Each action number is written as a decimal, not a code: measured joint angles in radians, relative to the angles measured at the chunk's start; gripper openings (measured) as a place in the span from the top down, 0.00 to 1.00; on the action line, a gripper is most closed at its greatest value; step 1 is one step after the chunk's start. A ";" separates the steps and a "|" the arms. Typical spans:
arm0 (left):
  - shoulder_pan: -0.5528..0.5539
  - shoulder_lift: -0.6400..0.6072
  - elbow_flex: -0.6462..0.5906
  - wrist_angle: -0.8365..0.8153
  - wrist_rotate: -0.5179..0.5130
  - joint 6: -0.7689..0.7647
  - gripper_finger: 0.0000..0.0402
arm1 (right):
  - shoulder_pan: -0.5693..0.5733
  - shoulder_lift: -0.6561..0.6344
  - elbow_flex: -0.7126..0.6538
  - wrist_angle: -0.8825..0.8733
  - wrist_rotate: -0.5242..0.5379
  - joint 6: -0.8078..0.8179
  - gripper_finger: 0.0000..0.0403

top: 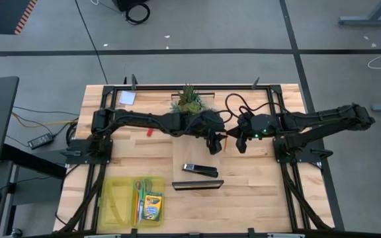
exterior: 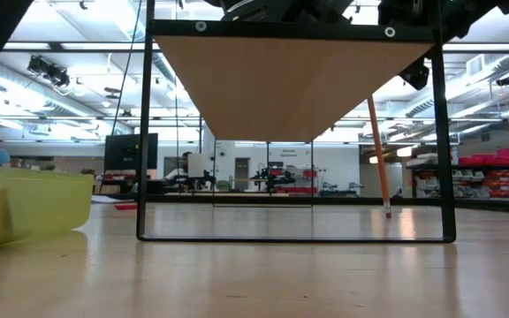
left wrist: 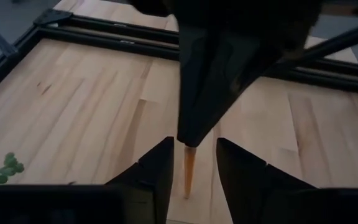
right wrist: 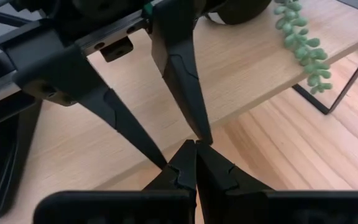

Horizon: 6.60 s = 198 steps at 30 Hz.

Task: Pack school essentials
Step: Put the orange pencil into the yellow supply box

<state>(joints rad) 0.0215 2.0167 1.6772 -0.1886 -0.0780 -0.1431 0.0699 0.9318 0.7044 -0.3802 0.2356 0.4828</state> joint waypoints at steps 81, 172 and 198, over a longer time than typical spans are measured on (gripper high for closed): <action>-0.025 -0.033 0.090 -0.043 0.001 0.068 0.95 | 0.035 -0.283 0.000 0.046 0.054 0.057 0.51; -0.751 -0.542 -0.176 -0.988 -0.341 -0.883 0.94 | 0.035 -0.291 0.237 -0.216 0.270 0.013 0.51; -0.855 -0.723 -0.529 -0.780 -0.462 -1.465 0.93 | 0.035 -0.245 0.237 -0.216 0.269 0.023 0.51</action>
<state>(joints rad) -0.8335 1.2941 1.1482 -0.9686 -0.5404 -1.6078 0.1051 0.6872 0.9413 -0.5964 0.5045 0.5060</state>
